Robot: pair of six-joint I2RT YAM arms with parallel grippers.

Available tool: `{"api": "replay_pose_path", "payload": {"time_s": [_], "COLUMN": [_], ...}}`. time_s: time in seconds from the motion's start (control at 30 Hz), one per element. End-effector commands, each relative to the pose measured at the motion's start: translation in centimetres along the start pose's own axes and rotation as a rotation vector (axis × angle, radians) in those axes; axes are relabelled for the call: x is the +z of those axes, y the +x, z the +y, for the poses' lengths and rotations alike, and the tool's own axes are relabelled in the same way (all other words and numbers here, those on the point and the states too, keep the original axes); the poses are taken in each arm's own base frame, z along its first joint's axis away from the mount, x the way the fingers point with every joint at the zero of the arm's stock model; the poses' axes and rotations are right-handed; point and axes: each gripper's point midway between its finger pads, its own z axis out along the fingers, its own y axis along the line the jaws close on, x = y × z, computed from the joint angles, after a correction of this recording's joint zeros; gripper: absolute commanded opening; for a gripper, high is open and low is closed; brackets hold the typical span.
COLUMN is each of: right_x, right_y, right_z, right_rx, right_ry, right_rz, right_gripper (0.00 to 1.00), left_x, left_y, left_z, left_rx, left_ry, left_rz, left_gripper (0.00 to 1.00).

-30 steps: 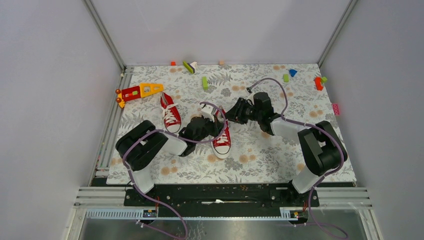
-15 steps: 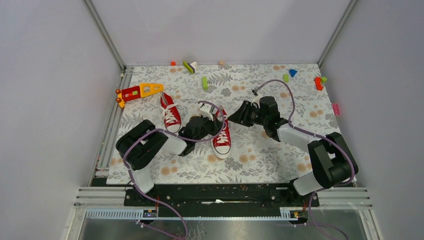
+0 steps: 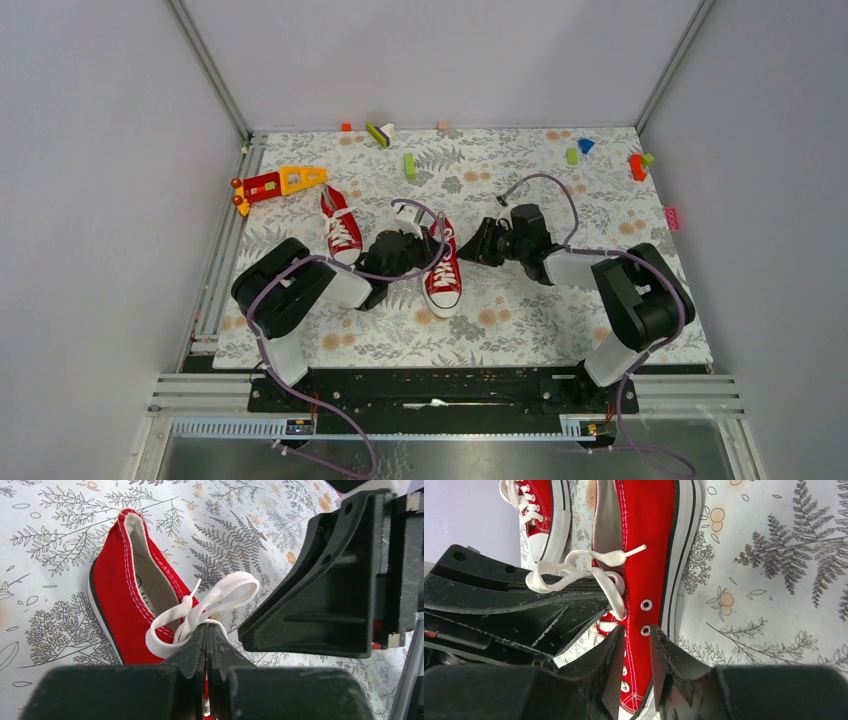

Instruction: Tie the shoes

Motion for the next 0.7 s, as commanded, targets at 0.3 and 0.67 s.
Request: {"api": "replay_pose_path", "payload": {"time_s": [0.3,0.67], "right_x": [1.7,2.8], "right_y": [-1.7,-1.4], "right_z": [2.8,2.6], "right_rx": [-0.099,-0.117], "right_ry": [-0.088,-0.055], "right_rz": [-0.023,0.006], "right_gripper": [0.31,0.24], "left_x": [0.2,0.1], "left_y": [-1.0,-1.2], "left_z": [-0.6,-0.6], "left_rx": [-0.081,-0.126], "left_ry": [0.067,0.091], "left_rz": [-0.04,-0.037], "left_gripper": [0.0,0.0]}}
